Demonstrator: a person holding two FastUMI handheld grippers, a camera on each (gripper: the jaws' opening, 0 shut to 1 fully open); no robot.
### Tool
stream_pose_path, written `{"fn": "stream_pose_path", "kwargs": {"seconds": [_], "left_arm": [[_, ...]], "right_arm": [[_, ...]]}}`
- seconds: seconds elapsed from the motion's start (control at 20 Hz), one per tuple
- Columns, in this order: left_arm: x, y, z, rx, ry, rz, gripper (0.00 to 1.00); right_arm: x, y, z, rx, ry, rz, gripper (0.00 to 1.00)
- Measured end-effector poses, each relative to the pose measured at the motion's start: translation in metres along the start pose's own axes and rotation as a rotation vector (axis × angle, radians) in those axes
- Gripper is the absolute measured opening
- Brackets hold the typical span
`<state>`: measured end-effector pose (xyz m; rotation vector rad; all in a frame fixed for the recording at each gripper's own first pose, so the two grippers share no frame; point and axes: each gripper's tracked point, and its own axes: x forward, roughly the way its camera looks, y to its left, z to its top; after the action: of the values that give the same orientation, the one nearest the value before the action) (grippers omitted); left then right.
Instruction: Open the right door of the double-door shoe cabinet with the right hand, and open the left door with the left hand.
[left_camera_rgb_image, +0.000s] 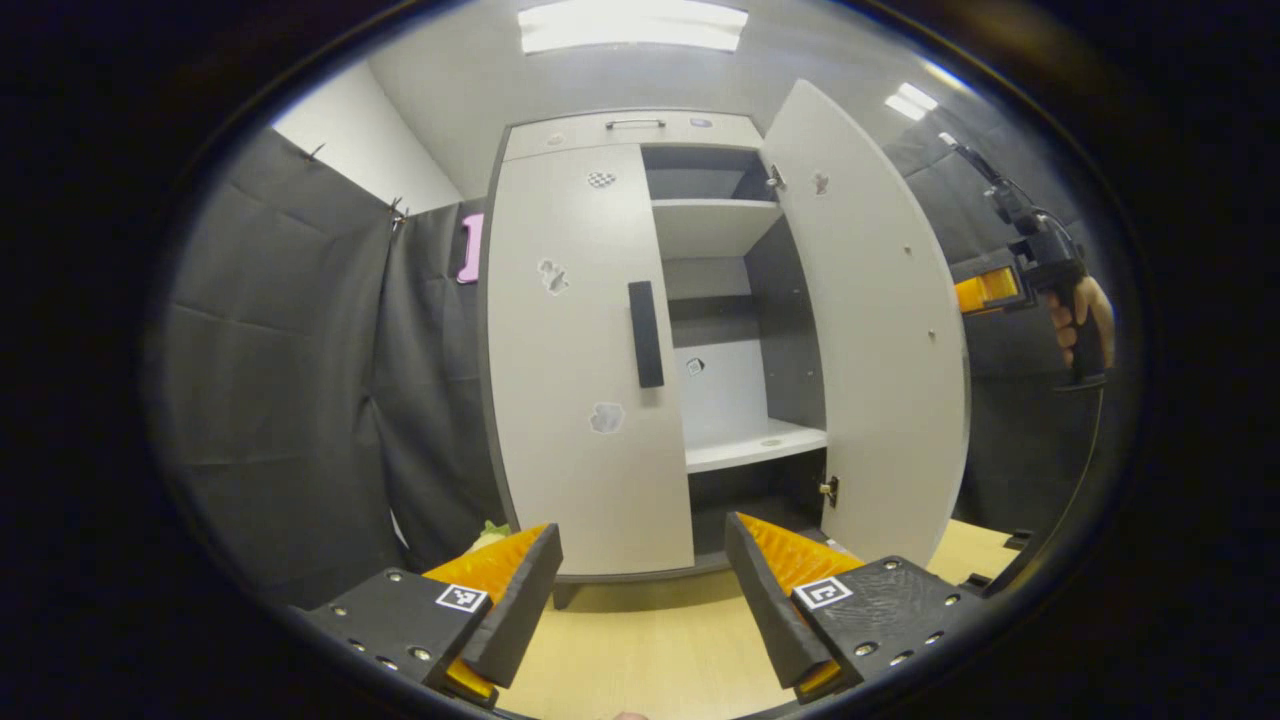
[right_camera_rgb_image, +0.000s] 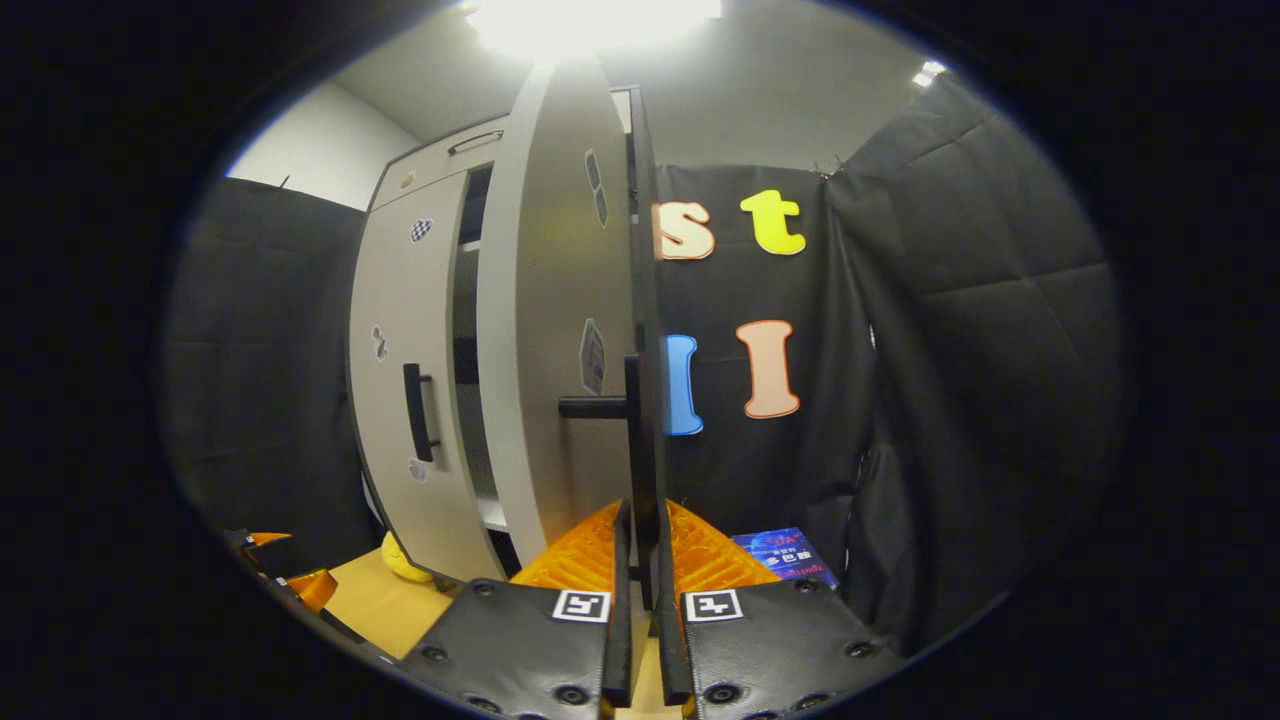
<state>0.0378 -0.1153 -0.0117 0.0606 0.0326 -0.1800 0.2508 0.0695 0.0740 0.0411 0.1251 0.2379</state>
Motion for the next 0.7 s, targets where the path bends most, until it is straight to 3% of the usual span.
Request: {"fn": "stream_pose_path", "kwargs": {"seconds": [0.1, 0.4, 0.45, 0.5, 0.55, 0.65, 0.7], "left_arm": [[0.003, -0.004, 0.004, -0.002, -0.005, -0.011, 0.95], [0.031, -0.009, 0.039, -0.035, -0.056, -0.038, 0.96], [0.038, -0.009, 0.047, -0.042, -0.065, -0.045, 0.96], [0.046, -0.010, 0.055, -0.053, -0.075, -0.057, 0.96], [0.053, -0.010, 0.064, -0.063, -0.084, -0.064, 0.96], [0.068, -0.011, 0.076, -0.067, -0.098, -0.073, 0.96], [0.076, -0.009, 0.081, -0.061, -0.103, -0.073, 0.95]], "right_arm": [[-0.002, 0.005, 0.000, 0.019, -0.004, 0.024, 0.08], [-0.008, -0.008, 0.007, -0.037, -0.048, -0.021, 0.08], [-0.010, -0.008, 0.006, -0.040, -0.046, -0.021, 0.12], [-0.013, -0.007, 0.005, -0.041, -0.045, -0.024, 0.29], [-0.015, -0.011, 0.003, -0.046, -0.044, -0.037, 0.35], [-0.020, -0.016, 0.003, -0.054, -0.046, -0.061, 0.62], [-0.023, -0.017, 0.002, -0.059, -0.049, -0.070, 0.85]]}}
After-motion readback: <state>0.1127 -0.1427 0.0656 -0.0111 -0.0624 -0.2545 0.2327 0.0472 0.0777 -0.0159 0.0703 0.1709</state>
